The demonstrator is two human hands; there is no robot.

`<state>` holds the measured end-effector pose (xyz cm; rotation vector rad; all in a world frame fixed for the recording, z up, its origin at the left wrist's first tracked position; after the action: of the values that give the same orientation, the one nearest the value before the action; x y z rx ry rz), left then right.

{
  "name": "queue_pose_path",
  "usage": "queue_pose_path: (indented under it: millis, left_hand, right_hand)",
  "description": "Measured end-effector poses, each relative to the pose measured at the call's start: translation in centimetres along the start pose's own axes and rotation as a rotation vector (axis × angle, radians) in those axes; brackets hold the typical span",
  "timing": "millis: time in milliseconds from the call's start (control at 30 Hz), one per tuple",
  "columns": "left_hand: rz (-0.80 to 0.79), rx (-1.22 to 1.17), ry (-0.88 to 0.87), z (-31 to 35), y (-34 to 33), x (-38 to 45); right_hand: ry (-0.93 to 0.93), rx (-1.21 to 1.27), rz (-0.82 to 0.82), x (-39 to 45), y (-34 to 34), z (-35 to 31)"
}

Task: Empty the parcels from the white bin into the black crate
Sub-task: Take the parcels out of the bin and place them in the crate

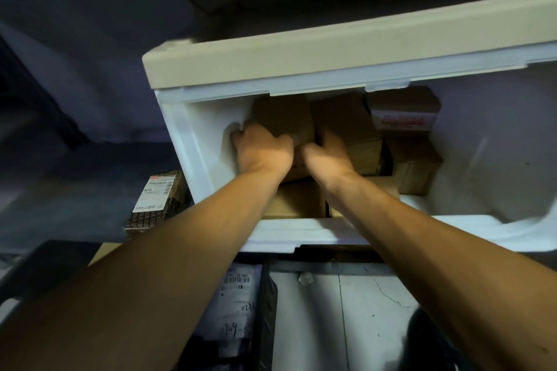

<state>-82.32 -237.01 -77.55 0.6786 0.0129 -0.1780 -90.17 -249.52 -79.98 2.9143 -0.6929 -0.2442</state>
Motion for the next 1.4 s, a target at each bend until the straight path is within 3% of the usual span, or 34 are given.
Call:
queue_pose_path:
  millis: [533, 1000, 1200, 1400]
  left_hand:
    - [0.073, -0.33, 0.077, -0.9, 4.3, -9.7]
    - [-0.242, -0.876, 0.096, -1.3, 8.2, -17.4]
    - [-0.401, -0.856, 0.02, -1.3, 8.0, -19.8]
    - [-0.254, -0.881, 0.08, -3.5, 8.8, -18.8]
  right_hand:
    - [-0.082, 0.113, -0.064, -9.8, 2.2, -2.4]
    - [-0.118, 0.226, -0.079, -18.5, 2.3, -4.1]
    - [-0.093, 0.378, -0.084, -20.7, 0.6, -4.1]
    - [-0.062, 0.408, -0.166, -21.1, -1.4, -4.3]
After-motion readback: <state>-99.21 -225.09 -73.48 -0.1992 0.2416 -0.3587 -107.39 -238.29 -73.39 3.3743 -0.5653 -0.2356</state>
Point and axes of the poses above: each hand's wrist, its own x-axis towards the middle knuckle, its own y-axis out of the back of the hand, z = x × y, the point moved 9 cm from there along x, towards the middle knuckle, and after that the axes turned 9 degrees about -z, right-handed, at the moved point
